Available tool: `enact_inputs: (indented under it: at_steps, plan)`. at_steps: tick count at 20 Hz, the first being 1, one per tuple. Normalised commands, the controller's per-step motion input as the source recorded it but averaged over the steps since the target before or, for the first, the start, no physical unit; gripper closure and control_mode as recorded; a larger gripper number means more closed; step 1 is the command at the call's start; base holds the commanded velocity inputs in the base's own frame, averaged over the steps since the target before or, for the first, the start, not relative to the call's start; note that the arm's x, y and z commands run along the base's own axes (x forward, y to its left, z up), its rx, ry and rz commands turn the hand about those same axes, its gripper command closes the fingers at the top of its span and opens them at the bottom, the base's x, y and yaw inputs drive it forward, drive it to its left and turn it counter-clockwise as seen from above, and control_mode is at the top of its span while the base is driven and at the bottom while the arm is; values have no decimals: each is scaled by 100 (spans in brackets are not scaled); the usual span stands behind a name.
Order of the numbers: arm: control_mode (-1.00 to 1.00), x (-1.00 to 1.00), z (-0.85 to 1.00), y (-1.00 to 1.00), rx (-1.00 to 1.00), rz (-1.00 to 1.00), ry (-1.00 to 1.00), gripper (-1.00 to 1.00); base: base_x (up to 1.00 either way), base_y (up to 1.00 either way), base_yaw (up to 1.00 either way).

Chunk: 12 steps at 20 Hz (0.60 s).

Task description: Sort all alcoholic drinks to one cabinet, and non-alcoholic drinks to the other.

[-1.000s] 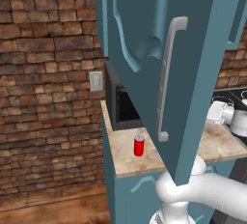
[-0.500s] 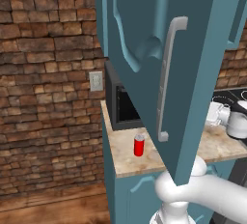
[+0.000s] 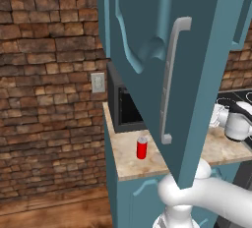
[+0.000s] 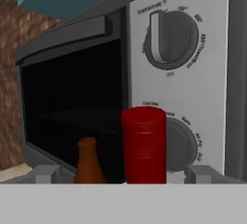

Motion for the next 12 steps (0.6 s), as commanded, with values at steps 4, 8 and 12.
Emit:
enact_inputs:
  at_steps: [4,8,12]
  plan:
    - [-100,9,0,4,0,-3,0,-100,0,0,0]
    - [-100,2,0,4,0,-3,0,100,0,0,0]
    - [-100,0,7,0,0,-7,0,100,0,0,0]
